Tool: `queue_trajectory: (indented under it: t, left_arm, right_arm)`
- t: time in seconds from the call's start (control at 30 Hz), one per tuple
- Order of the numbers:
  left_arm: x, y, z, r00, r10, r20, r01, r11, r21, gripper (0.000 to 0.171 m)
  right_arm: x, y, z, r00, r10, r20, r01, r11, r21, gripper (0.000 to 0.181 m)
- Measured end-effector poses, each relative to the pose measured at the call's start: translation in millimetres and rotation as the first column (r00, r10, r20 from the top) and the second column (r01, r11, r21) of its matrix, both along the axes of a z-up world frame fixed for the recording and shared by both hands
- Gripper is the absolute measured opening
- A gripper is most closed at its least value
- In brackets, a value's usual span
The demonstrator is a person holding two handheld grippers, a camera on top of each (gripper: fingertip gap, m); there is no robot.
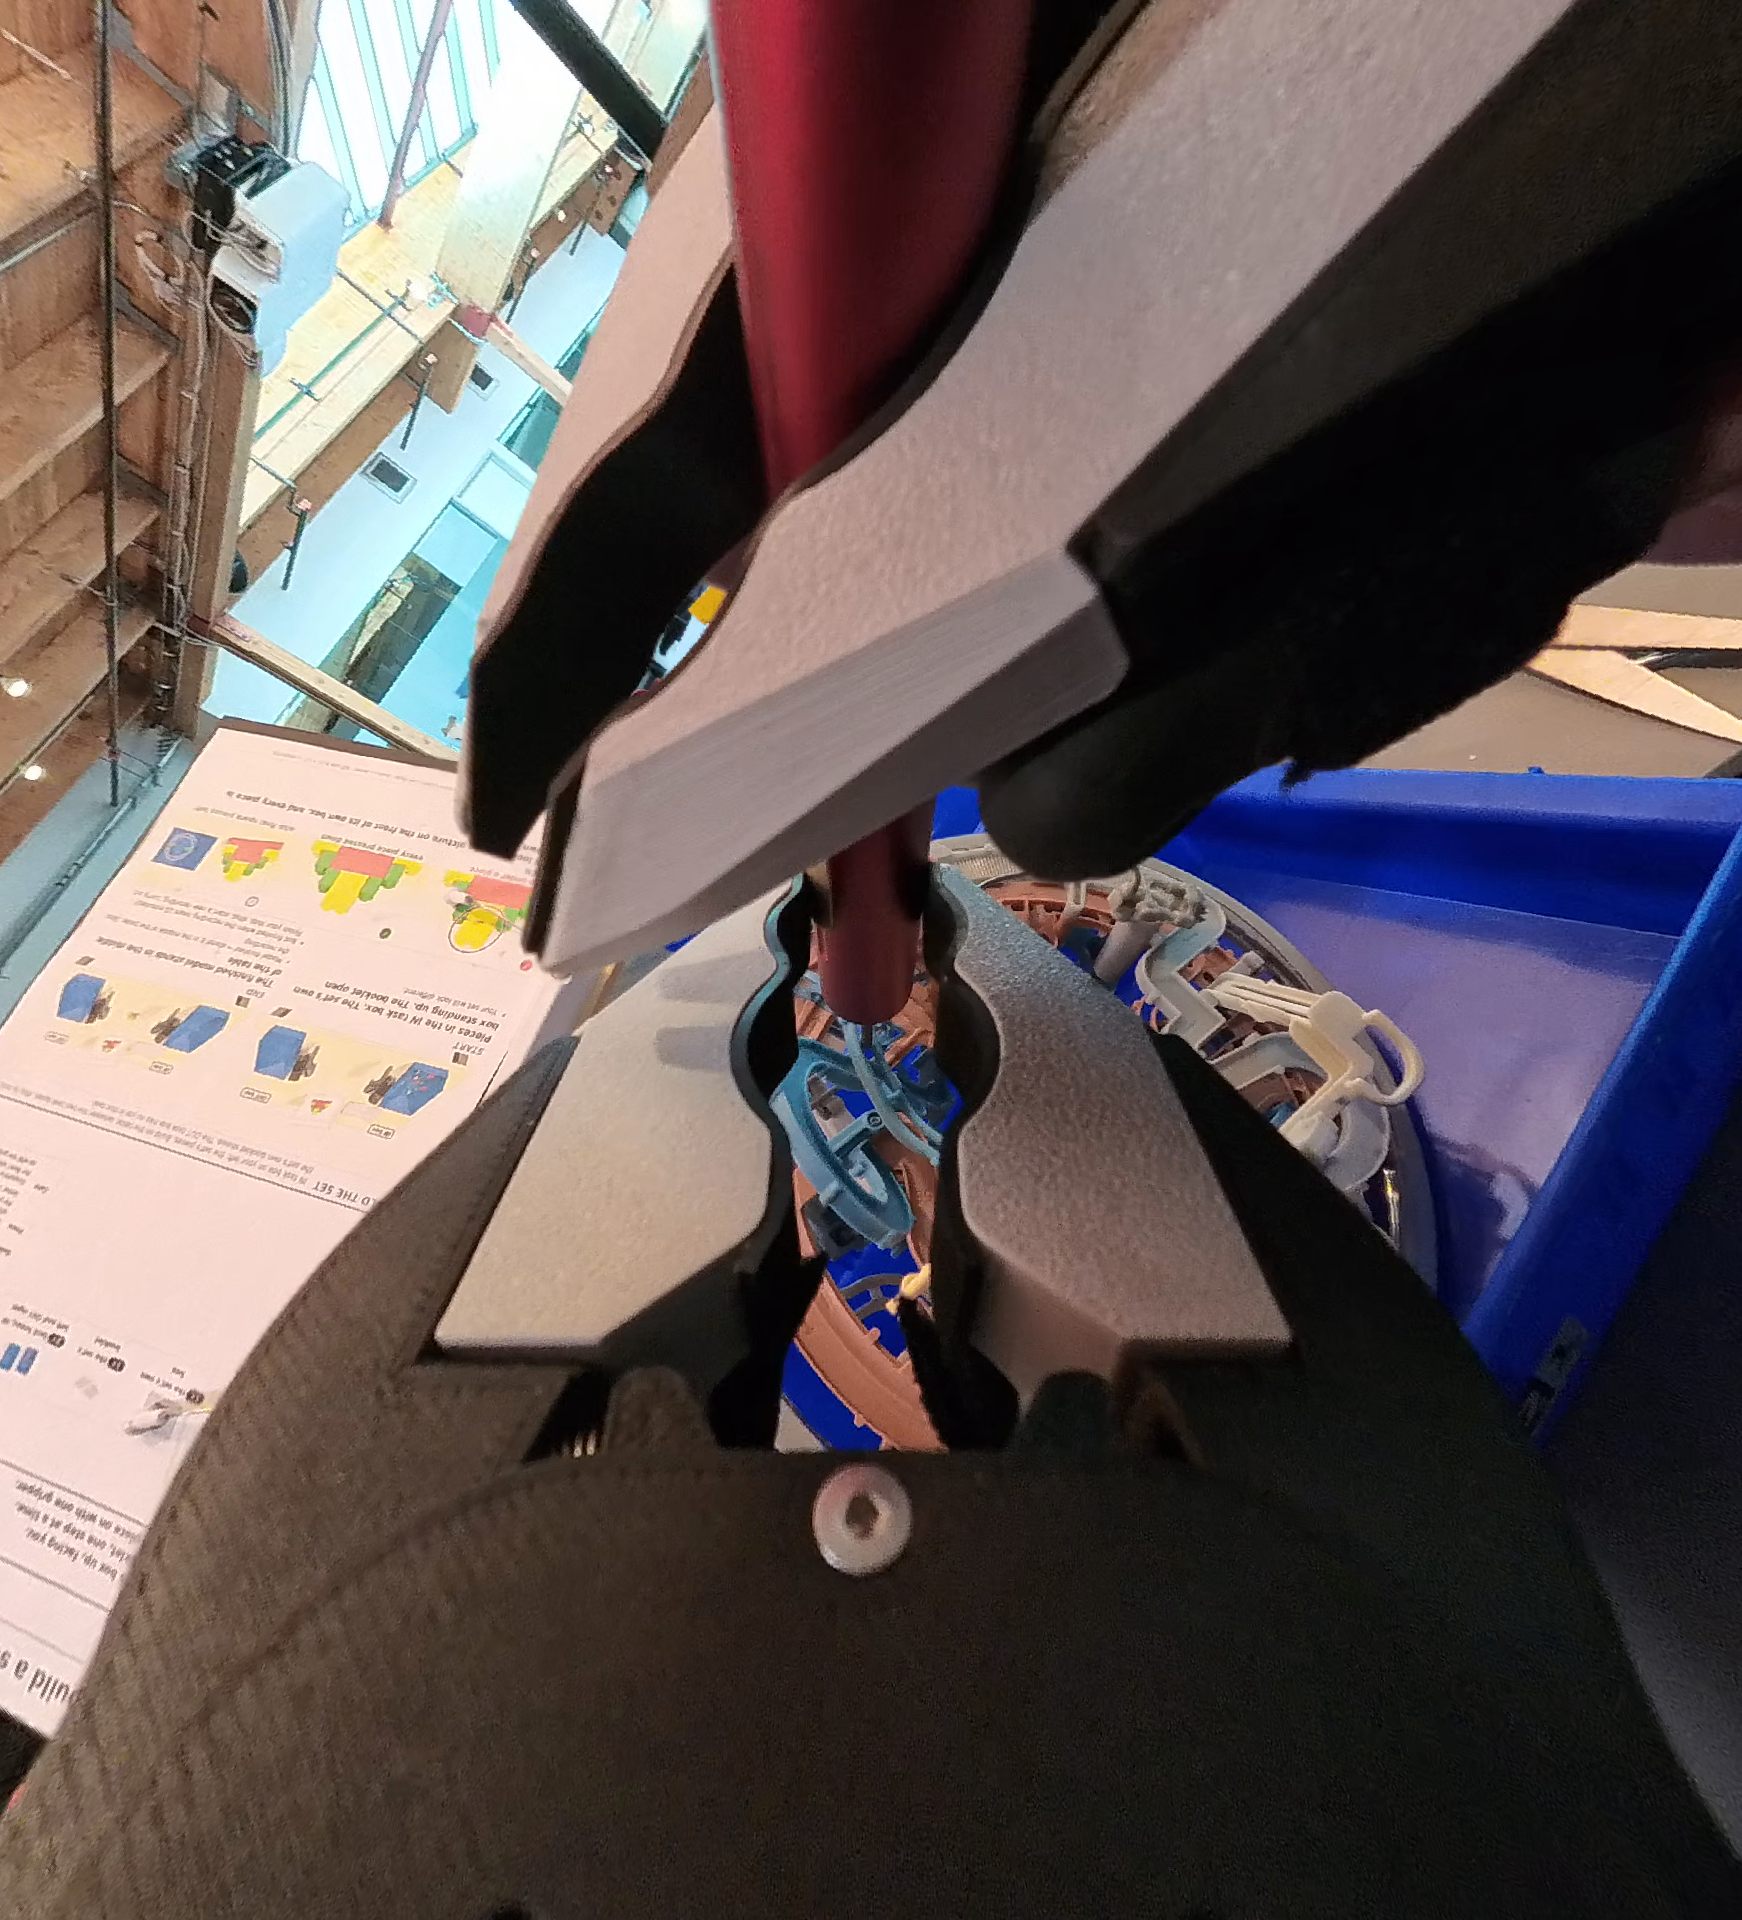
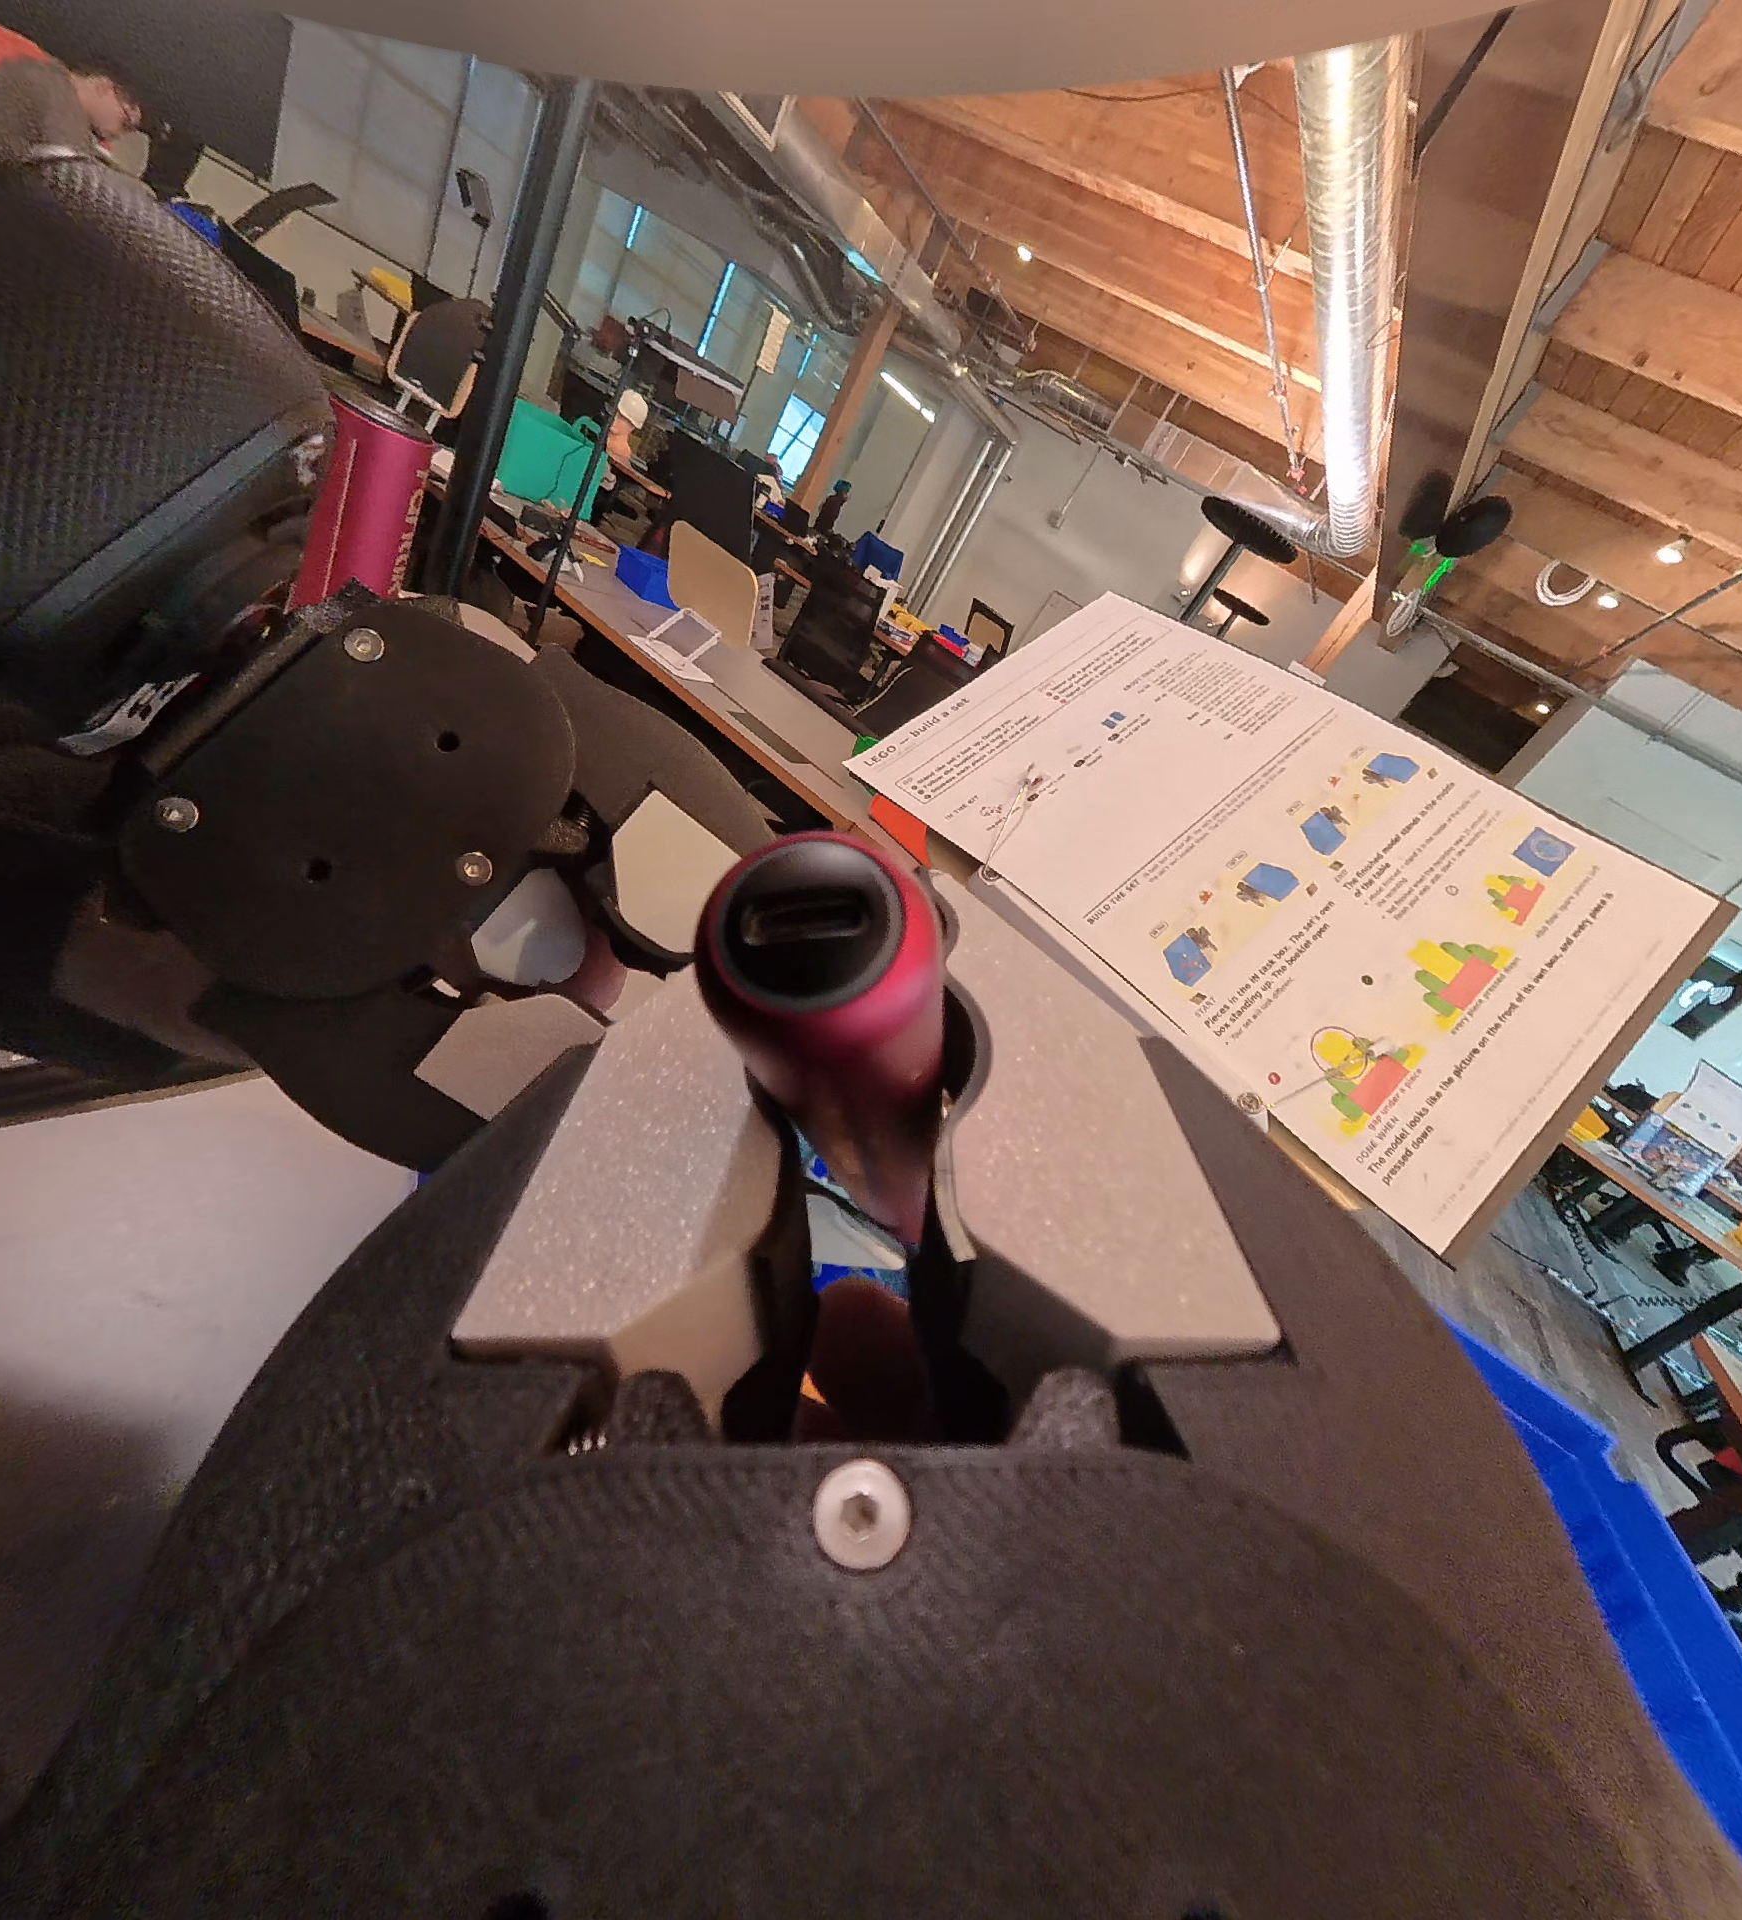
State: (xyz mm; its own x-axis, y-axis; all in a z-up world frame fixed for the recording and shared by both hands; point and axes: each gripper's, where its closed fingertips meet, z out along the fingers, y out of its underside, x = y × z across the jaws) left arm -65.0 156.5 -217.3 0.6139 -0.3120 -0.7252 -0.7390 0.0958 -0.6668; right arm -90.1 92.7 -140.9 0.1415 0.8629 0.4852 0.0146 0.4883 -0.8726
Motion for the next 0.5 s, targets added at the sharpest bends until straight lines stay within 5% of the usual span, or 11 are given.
queue_trajectory:
  t: [0.5]
  left_arm:
    - [-5, -7, 4, 0.999, 0.038, -0.01, -0.038, 0.999, 0.002, 0.017]
  right_arm:
    - [-9, -8, 4, 0.999, 0.05, -0.017, -0.05, 0.999, -0.013, 0.013]
